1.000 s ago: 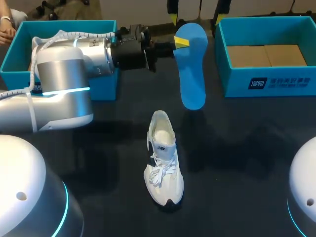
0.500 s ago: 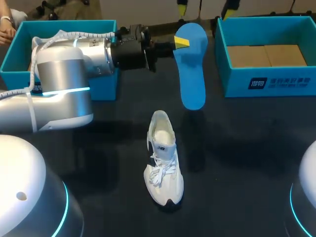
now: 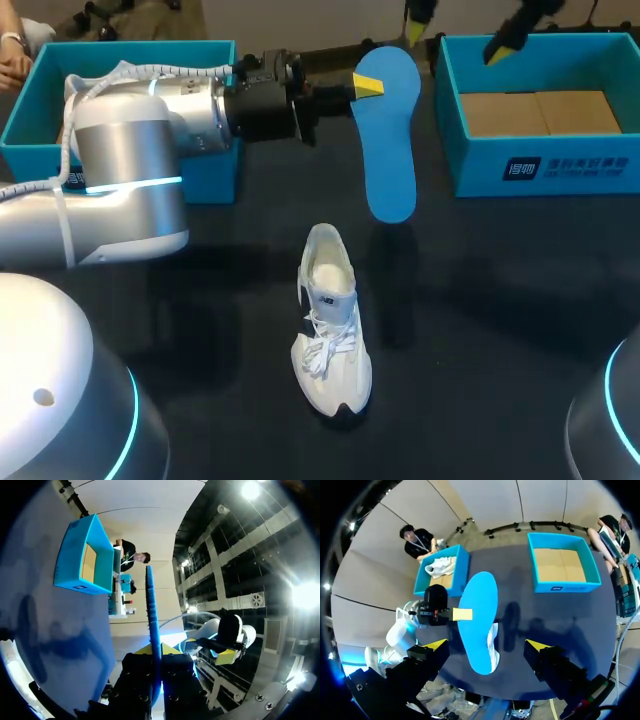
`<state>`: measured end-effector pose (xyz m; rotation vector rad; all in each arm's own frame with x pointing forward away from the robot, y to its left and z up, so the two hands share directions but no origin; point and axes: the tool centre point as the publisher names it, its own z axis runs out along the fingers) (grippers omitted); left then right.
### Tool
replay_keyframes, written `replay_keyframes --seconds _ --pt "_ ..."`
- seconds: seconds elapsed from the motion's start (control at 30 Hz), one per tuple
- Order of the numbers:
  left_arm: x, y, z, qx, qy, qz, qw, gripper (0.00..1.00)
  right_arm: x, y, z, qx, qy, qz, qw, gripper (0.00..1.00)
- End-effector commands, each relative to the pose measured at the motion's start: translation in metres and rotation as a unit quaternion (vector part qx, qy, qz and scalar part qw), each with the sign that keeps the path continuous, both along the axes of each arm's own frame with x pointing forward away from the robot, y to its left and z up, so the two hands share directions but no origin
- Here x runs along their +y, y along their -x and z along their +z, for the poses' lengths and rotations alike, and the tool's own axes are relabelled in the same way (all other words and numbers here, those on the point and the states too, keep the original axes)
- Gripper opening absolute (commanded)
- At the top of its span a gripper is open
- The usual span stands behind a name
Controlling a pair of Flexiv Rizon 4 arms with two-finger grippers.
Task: Take the shoe out of the shoebox, open the shoe tongue, remove and reinsert the insole, then place the shoe into the shoebox
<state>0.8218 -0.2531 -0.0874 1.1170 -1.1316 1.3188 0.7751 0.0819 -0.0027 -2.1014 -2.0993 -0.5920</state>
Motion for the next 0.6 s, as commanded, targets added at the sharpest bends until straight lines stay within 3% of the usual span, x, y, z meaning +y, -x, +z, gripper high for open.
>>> replay_keyframes --seconds 0.03,0.23,0.33,0.6 --pt "0.0 0.001 0.0 0.0 0.0 0.001 1.0 0.0 -0.019 0.006 -0.009 -0.011 -0.158 0.023 0.987 1.0" --pt "0.0 0.001 0.0 0.0 0.0 0.001 1.0 0.0 -0.031 0.008 -0.013 0.0 -0.204 0.031 0.978 1.0" --pt "0.0 0.001 0.0 0.0 0.0 0.001 1.0 0.0 -0.036 0.009 -0.015 -0.007 -0.254 0.034 0.967 1.0" --pt "0.0 0.001 0.0 0.0 0.0 0.001 1.0 0.0 -0.042 0.01 -0.025 -0.014 -0.315 0.057 0.947 1.0"
